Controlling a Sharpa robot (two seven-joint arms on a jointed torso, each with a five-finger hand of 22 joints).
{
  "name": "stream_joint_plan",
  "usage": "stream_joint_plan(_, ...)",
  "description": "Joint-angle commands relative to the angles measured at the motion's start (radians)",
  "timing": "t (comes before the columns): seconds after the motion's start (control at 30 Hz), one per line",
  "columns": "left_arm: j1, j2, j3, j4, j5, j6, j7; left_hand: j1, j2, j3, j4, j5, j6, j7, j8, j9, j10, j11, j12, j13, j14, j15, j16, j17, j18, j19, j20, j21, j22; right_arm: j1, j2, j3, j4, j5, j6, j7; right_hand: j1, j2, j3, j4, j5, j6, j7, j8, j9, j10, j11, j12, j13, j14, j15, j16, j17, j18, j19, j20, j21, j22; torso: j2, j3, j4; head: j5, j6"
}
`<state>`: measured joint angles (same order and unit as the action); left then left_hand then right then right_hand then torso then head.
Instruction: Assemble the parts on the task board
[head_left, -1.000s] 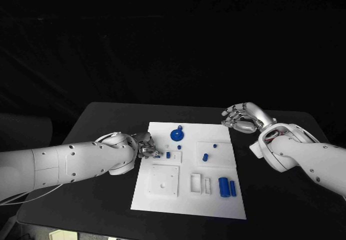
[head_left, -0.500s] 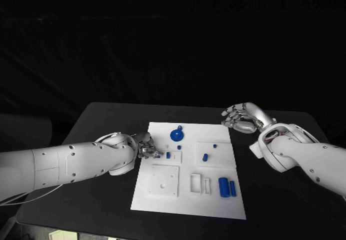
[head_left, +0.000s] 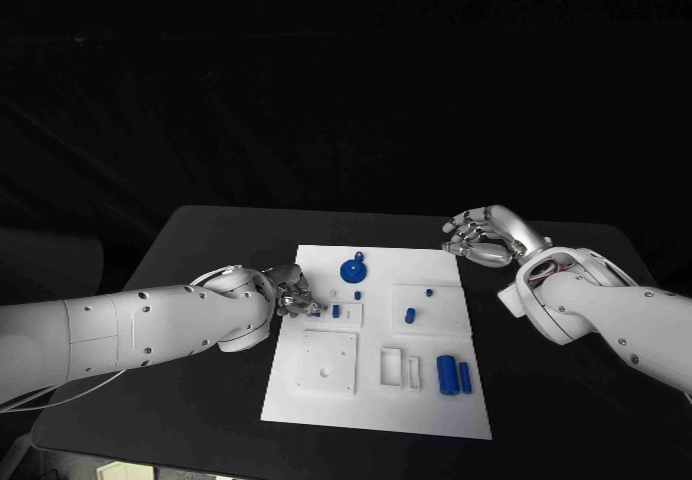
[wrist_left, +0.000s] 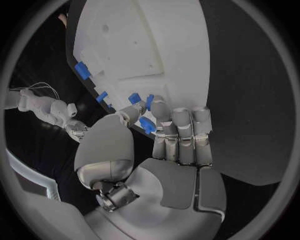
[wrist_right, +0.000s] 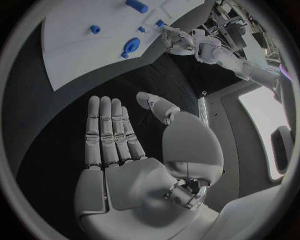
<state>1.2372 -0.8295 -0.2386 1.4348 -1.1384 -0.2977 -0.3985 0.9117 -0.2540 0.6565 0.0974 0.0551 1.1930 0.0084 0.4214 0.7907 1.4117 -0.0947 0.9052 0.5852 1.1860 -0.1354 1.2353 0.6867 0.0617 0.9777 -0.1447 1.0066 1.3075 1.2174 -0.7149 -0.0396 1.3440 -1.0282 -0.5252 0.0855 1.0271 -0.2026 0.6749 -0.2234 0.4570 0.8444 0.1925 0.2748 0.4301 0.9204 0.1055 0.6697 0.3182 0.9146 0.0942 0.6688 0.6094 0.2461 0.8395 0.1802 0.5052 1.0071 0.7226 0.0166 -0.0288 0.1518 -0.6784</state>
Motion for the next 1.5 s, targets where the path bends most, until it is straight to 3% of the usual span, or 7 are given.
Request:
stream_joint_plan(0.03,0.0,0.002,0.001,0.004,0.002,-0.011,0.006,0.004,-0.009,-0.005,0.005,-0.006,-0.003,-0.005,-0.002,0.001,0.002,-0.002,0.0,0.002,0.002,-0.004,0.004,0.002,0.016,0.004,-0.085,0.002,0.009,0.0,0.001,0.0,0.001,-0.008,0.007,0.011,-0.006,0.005,-0.004,0.005,0.006,0.002,0.002,0.006,-0.002,-0.007,0.003,0.005,-0.001,-0.007,-0.001,0.004,-0.002,0.016,-0.008,0.0,-0.006,0.001,0.0,0.0005,-0.0001,-0.001,-0.001)
stream_joint_plan(0.63,0.0,0.004,0.002,0.005,0.005,-0.009,0.007,0.0,-0.016,-0.01,0.013,-0.005,-0.003,-0.006,-0.003,0.002,0.001,-0.002,0.001,0.002,0.002,-0.005,0.004,0.002,0.016,0.003,-0.085,0.002,0.009,0.0,0.001,0.0,0.002,-0.008,0.007,0.011,-0.007,0.005,-0.004,0.005,0.007,0.001,0.002,0.006,-0.003,-0.007,0.003,0.006,-0.003,-0.007,-0.001,0.005,-0.003,0.016,-0.008,0.0,-0.006,0.001,0.0,0.001,0.0006,-0.001,0.0)
stream_joint_plan(1.17,0.0,0.002,0.003,0.004,0.005,-0.01,0.006,0.01,-0.006,-0.006,0.012,-0.005,-0.003,-0.006,-0.003,0.002,0.001,-0.003,0.001,0.003,0.002,-0.005,0.004,0.002,0.018,0.003,-0.086,0.003,0.009,0.0,0.0,0.0,0.003,-0.008,0.007,0.012,-0.007,0.005,-0.004,0.005,0.007,0.001,0.002,0.007,-0.003,-0.008,0.003,0.007,-0.004,-0.007,-0.001,0.006,-0.003,0.016,-0.008,0.0,-0.006,0.002,0.0,0.0008,0.0005,-0.001,0.0)
stream_joint_plan(1.3,0.0,0.001,0.007,0.003,0.021,-0.01,0.012,0.009,-0.009,-0.009,0.013,-0.005,-0.004,-0.006,-0.003,0.002,0.001,-0.002,0.001,0.003,0.001,-0.006,0.004,0.002,0.017,0.003,-0.085,0.003,0.009,0.0,0.0,0.0,0.002,-0.008,0.006,0.012,-0.007,0.005,-0.004,0.005,0.008,0.001,0.002,0.007,-0.003,-0.008,0.003,0.007,-0.004,-0.008,-0.001,0.006,-0.004,0.016,-0.008,0.0,-0.006,0.002,0.001,0.0003,0.0005,-0.001,0.0)
stream_joint_plan(1.43,0.0,-0.002,0.011,0.008,0.048,-0.015,0.019,-0.026,-0.038,-0.032,0.036,-0.007,-0.011,-0.003,-0.007,0.001,-0.003,0.0,-0.002,0.002,-0.002,-0.005,0.001,0.0,0.014,-0.001,-0.083,0.0,0.009,0.0,0.0,0.0,0.001,-0.008,0.005,0.012,-0.007,0.004,-0.004,0.005,0.008,0.001,0.002,0.007,-0.004,-0.008,0.003,0.007,-0.004,-0.008,-0.001,0.006,-0.004,0.016,-0.008,0.0,-0.006,0.002,0.0,0.0,-0.0001,-0.002,0.001)
stream_joint_plan(1.5,0.0,0.001,0.03,0.006,0.063,-0.023,0.021,-0.057,-0.044,-0.06,0.05,-0.007,-0.026,0.001,-0.015,-0.001,-0.013,0.003,-0.007,0.001,-0.012,-0.006,-0.005,-0.001,0.014,-0.01,-0.083,-0.005,0.008,0.0,0.001,0.0,-0.001,-0.008,0.005,0.012,-0.007,0.004,-0.005,0.005,0.008,0.001,0.002,0.007,-0.004,-0.008,0.003,0.007,-0.005,-0.008,-0.001,0.006,-0.004,0.016,-0.008,0.0,-0.006,0.002,0.0,0.0002,-0.0002,-0.002,0.002)
